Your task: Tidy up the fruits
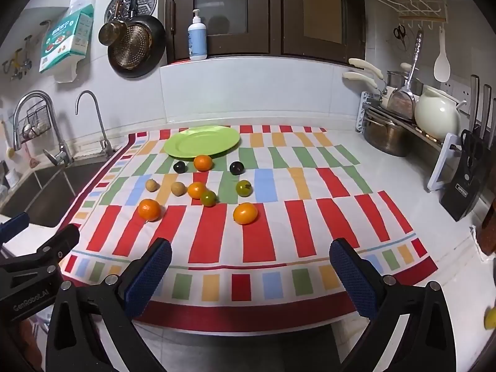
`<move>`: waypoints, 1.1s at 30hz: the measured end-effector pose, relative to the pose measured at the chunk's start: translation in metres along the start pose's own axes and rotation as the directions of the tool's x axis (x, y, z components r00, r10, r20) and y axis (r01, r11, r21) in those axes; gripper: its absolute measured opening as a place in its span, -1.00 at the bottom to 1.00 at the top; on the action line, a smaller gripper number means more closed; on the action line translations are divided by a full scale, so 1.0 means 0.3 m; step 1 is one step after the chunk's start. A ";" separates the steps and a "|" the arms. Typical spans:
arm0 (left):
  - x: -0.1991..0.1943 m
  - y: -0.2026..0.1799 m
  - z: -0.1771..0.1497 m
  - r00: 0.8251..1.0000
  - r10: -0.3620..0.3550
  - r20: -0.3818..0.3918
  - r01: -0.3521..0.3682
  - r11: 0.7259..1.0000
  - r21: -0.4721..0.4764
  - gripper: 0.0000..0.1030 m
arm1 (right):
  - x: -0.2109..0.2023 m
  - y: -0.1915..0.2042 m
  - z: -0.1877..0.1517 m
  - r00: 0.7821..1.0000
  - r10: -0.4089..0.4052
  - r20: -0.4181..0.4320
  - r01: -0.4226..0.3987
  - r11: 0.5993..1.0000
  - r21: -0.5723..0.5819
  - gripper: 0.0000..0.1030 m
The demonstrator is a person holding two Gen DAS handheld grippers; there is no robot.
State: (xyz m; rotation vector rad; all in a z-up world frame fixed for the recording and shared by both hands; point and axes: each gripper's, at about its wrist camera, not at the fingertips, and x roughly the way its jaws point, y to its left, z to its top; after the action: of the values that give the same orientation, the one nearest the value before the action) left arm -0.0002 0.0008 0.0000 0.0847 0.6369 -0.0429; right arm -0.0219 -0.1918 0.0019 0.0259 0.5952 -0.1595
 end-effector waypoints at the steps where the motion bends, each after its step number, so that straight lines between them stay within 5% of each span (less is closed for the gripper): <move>1: 0.000 0.001 0.000 1.000 0.002 0.001 -0.002 1.000 -0.001 1.00 | 0.000 0.001 -0.001 1.000 0.000 0.000 0.000 1.000 -0.001 0.99; 33: -0.015 0.022 0.031 0.999 0.006 0.046 -0.005 1.000 -0.016 1.00 | -0.001 0.031 0.032 0.999 0.016 0.031 -0.016 1.000 -0.017 0.99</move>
State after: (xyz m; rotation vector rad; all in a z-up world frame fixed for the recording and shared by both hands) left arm 0.0021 0.0066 0.0104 0.0703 0.5906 -0.0345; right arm -0.0153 -0.1832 0.0098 0.0123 0.5651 -0.1390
